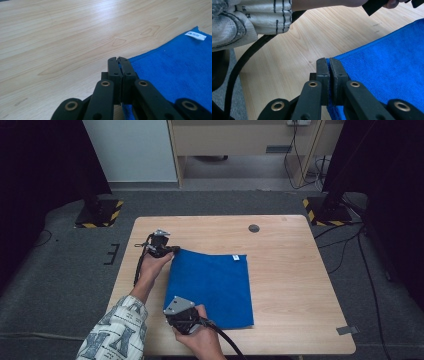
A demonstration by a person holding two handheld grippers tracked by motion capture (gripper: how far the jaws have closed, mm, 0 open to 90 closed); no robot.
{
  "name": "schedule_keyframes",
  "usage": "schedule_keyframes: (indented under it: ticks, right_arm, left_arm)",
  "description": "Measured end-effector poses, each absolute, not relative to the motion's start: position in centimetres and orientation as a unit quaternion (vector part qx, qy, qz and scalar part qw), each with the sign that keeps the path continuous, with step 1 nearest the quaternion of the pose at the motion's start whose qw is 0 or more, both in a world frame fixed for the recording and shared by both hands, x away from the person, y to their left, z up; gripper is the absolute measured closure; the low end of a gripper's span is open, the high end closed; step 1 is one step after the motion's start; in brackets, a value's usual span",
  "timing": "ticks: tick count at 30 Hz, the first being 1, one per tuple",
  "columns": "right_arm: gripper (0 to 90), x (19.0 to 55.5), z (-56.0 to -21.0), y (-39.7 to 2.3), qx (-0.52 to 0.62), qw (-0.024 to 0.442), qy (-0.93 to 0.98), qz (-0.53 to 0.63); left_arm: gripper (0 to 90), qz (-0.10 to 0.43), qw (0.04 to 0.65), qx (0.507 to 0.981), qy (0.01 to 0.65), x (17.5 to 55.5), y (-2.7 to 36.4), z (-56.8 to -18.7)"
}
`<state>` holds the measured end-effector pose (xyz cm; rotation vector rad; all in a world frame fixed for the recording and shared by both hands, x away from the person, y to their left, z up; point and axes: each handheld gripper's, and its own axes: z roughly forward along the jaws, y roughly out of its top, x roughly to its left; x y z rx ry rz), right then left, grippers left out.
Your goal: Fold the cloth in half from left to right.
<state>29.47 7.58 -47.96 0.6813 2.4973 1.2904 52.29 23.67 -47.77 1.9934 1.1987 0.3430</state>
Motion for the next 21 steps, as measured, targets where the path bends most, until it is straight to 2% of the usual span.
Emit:
schedule_keyframes:
  ticks: [21]
  right_arm:
    - [87.0,29.7,-47.1,10.2,0.236,0.113,0.845,0.467]
  left_arm:
    - [88.9,0.140,0.389,0.776,0.476,52.1,26.4,-46.5]
